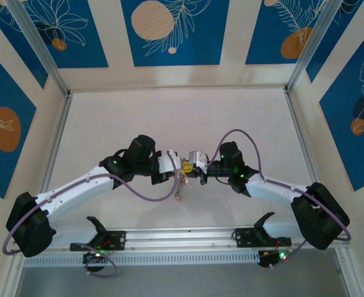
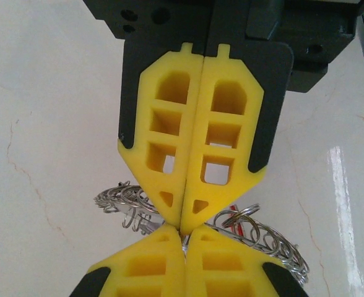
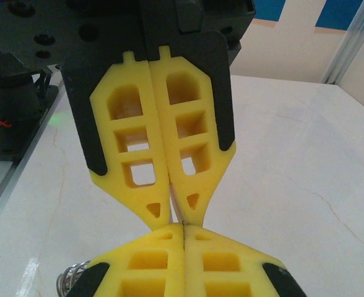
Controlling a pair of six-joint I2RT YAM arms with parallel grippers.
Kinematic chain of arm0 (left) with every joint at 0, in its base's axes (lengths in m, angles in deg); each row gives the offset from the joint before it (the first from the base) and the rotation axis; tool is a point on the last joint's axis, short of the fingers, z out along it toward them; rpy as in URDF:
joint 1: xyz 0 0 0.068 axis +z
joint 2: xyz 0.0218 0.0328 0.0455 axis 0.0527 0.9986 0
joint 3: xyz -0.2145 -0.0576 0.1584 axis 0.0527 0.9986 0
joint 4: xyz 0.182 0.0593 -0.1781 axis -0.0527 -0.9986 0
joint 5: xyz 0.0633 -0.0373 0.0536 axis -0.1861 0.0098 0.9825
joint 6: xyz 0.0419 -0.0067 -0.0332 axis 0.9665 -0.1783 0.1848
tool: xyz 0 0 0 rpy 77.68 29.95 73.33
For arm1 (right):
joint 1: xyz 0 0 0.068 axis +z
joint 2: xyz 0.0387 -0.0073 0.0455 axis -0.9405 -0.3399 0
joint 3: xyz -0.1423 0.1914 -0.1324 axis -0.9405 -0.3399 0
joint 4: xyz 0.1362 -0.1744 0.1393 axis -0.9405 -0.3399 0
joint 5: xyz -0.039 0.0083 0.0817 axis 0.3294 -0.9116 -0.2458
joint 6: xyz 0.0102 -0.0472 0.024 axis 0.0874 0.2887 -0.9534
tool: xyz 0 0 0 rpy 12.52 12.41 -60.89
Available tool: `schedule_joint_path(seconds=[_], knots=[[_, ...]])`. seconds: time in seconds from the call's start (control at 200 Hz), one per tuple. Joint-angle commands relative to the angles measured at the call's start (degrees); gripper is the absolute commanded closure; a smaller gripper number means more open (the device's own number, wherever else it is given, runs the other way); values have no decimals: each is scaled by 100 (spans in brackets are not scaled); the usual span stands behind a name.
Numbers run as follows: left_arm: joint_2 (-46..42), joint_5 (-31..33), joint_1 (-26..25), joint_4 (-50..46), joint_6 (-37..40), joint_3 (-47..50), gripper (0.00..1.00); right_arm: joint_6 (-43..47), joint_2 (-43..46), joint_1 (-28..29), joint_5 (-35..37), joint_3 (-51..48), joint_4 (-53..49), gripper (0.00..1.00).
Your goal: Put the keys on the keyring
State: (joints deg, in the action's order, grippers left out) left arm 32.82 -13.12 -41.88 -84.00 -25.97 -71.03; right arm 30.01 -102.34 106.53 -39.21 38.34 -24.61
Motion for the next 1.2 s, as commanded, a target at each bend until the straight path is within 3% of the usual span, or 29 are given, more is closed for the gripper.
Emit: schedule_joint_path(seconds=[0.0,0.045,0.125,0.5,0.8,1.195], knots=[[-53,-210,-85,424,-15,-62,80,-215,-102,21,-156,-49,665,100],[-140,-225,-84,557,-38,52,66,-322,-138,-14,-181,-74,878,100],[-346,-208,-63,794,-41,310,62,-420,-137,-45,-248,-79,1016,100],[-929,-435,150,1479,-221,934,64,-621,87,-256,-666,-258,1281,100],[-913,-358,220,1727,-319,1121,62,-669,348,-344,-808,-389,1264,100],[-568,-1007,224,1933,-452,1017,67,-701,379,-353,-871,-376,1252,100]])
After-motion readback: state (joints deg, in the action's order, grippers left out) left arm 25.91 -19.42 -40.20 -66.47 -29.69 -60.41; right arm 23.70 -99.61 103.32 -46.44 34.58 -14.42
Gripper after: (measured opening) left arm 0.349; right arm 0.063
